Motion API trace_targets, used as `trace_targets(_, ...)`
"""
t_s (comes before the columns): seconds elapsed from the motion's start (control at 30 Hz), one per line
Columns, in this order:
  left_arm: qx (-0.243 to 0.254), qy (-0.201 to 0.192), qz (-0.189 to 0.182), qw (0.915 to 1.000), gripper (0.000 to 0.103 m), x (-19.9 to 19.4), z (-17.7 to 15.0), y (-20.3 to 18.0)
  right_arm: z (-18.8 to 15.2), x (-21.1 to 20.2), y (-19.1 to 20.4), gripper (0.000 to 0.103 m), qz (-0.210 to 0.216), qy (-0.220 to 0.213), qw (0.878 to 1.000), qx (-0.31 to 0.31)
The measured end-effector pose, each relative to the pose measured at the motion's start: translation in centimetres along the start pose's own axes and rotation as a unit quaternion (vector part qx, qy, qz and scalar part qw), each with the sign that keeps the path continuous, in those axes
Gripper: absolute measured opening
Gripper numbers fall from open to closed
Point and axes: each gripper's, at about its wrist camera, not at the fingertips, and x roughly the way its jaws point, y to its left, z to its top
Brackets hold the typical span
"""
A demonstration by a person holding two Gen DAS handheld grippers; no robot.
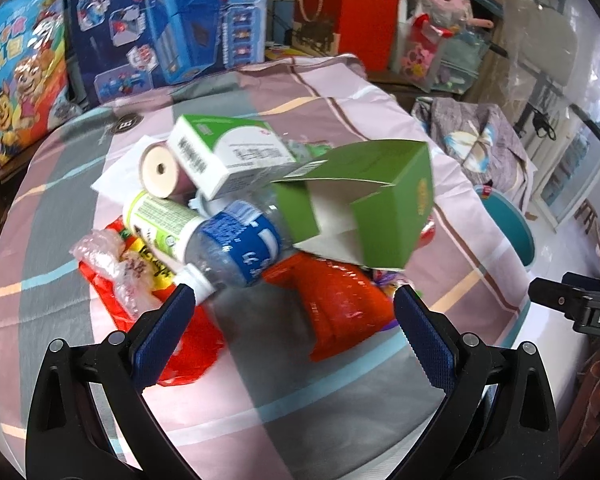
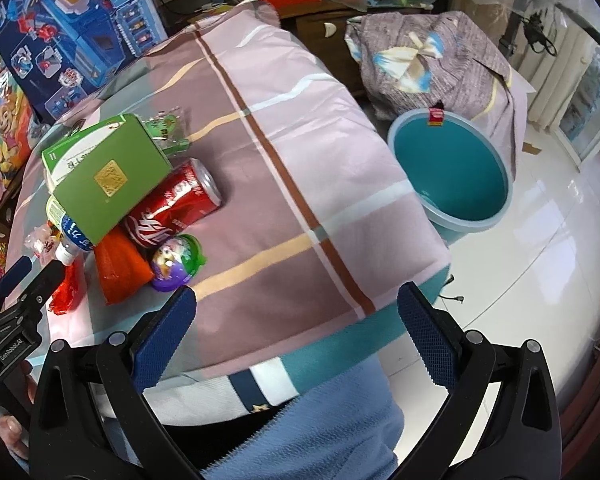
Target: Collect trash
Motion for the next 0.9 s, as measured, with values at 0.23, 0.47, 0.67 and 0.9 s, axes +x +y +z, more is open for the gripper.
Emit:
trace_targets(0.23, -0.033, -0.003, 0.016, 0.9993, 0.099, -0.2, 0.4, 4.1, 1.4, 0.0, 4.5, 0.097, 0.013, -0.01, 0.999, -0.038)
trace_targets(0.47, -0.07, -0.01, 0.031, 0.997, 0.099, -0.5, 1.4, 9.0, 2.3, 1.8, 10.4, 0.097, 0.029, -0.01, 0.996, -0.089)
trace_targets(0.67, -0.078, 0.002, 0.031, 0.9965, 0.099, 0.1, 1.0, 11.5, 3.0, 3.3, 13.9, 0.097, 0.009, -0.032, 0.992, -0.121)
trace_targets(0.9, -0.091, 0.013, 0.006, 0.9957, 0.099, 1.3, 2.6, 12.5, 3.5, 4.6, 15.5, 0.091, -0.019, -0.068, 0.986, -0.152)
